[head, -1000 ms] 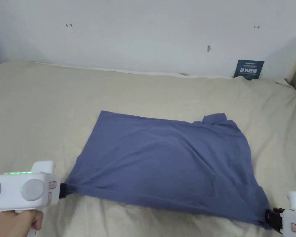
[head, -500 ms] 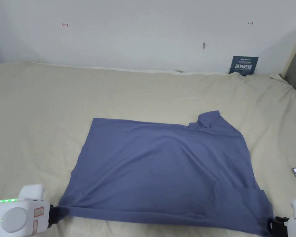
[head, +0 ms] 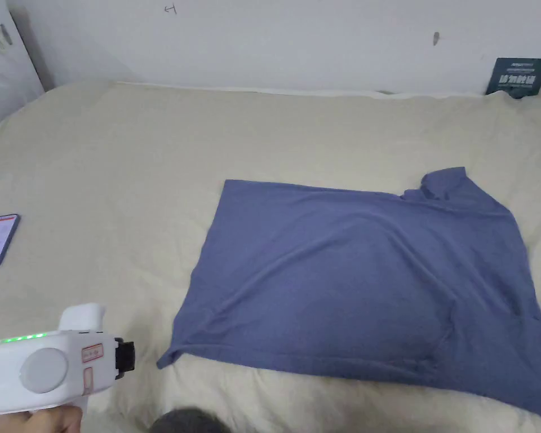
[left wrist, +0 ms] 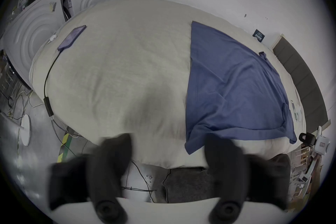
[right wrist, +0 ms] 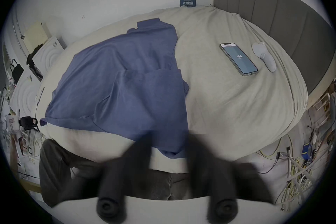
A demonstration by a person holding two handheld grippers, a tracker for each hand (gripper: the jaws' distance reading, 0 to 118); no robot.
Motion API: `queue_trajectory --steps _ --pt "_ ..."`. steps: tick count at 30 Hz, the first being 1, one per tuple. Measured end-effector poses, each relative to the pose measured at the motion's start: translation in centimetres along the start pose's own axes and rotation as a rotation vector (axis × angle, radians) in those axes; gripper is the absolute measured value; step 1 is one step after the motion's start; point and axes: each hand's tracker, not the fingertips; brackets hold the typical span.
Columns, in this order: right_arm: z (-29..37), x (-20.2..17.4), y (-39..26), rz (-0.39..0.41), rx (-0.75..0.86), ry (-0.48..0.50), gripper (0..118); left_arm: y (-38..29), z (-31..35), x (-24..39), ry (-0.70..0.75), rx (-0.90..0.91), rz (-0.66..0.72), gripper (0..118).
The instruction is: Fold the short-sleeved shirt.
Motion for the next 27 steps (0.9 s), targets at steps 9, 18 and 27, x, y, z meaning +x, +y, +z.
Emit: queue_trajectory --steps 9,18,27 --pt "0.4 -1.8 0.2 0.058 -0.043 0.007 0 0.4 -2.4 2.4 -0.063 -0.143 -0.076 115" --pt "-1.4 -0.5 0.9 0.073 -0.036 -0.062 102 0.3 -4.1 3.6 -0.023 -0.122 -0.051 0" --pt "-5.4 0.3 0.3 0.149 -0.123 -0.028 94 2.2 -2.8 4.9 -0.040 -0.107 -0.031 0"
